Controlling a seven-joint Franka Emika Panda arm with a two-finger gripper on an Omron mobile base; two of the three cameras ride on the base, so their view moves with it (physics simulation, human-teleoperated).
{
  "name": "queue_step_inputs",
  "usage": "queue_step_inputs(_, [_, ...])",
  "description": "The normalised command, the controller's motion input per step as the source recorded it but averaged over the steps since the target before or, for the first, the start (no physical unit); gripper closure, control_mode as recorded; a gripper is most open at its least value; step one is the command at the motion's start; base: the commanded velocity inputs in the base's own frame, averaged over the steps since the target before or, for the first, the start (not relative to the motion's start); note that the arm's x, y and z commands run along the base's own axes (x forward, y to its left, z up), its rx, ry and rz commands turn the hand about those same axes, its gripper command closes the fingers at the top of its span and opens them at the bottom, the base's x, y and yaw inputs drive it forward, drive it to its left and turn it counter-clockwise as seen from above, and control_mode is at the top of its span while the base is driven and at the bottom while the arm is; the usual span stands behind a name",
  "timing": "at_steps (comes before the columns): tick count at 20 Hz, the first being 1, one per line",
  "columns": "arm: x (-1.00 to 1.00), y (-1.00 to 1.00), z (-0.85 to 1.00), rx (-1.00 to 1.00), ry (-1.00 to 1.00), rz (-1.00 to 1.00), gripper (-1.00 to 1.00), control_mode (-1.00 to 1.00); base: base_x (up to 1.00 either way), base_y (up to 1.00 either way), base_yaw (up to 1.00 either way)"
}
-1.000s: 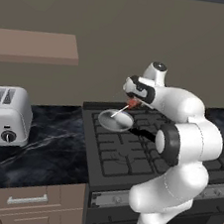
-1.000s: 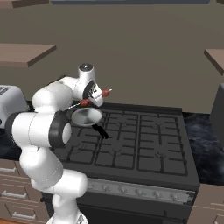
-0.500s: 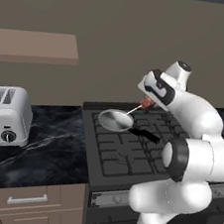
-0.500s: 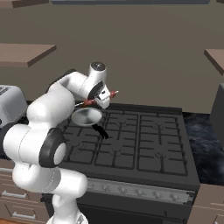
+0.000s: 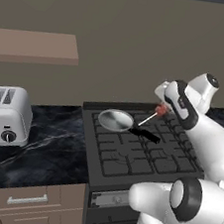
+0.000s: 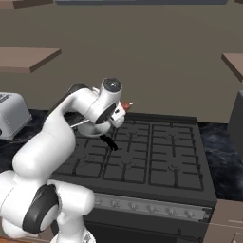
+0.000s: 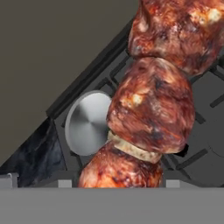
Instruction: Place the cold items (apple and carrot) from the fridge in one tupperware on the dining counter. Place the warm items (kebab skewer and hot dog) in the stove area in another tupperware.
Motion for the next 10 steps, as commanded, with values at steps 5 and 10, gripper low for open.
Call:
queue_step_inputs(5, [-0.51,0.0,0.21,0.0,-0.1,0.0,1.0,-1.0,0.0,0.0,0.0])
queue_step_inputs(10, [-0.26,0.0,0.11,0.0,-0.03,0.02,1.0,1.0,-0.19,0.0,0.04])
